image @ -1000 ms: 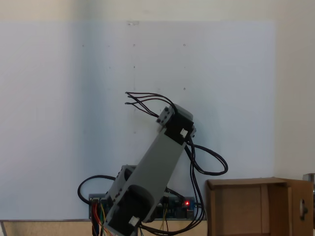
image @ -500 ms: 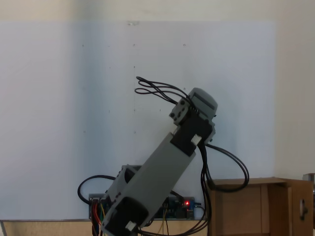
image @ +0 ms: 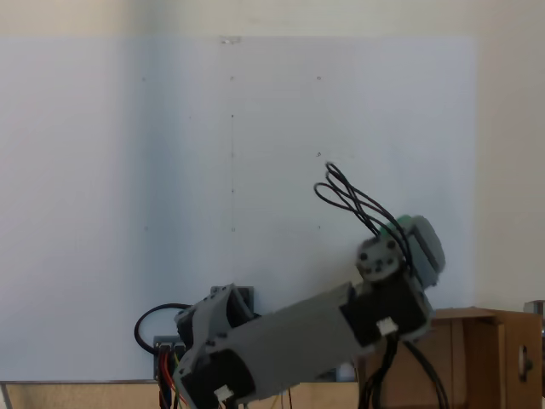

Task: Grasp a green dice and put it in the bin.

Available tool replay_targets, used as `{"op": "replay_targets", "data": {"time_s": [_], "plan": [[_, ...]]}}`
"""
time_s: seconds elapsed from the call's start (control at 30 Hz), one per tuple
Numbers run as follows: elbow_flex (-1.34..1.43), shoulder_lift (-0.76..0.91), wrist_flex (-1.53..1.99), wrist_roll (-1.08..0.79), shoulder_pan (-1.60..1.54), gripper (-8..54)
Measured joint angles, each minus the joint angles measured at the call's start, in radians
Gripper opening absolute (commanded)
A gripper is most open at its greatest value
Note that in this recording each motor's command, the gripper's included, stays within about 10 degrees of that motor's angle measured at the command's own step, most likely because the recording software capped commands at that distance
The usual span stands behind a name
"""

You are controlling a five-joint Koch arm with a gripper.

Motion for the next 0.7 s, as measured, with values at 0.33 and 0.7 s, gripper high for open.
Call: {"op": "replay_targets", "data": {"time_s": [0.33,0.7], "plan": [[-0.146,-0.051,0.002,-0.172,0.367,11.6],[-0.176,-0.321,-0.003,-0.268,0.626,11.6]]}}
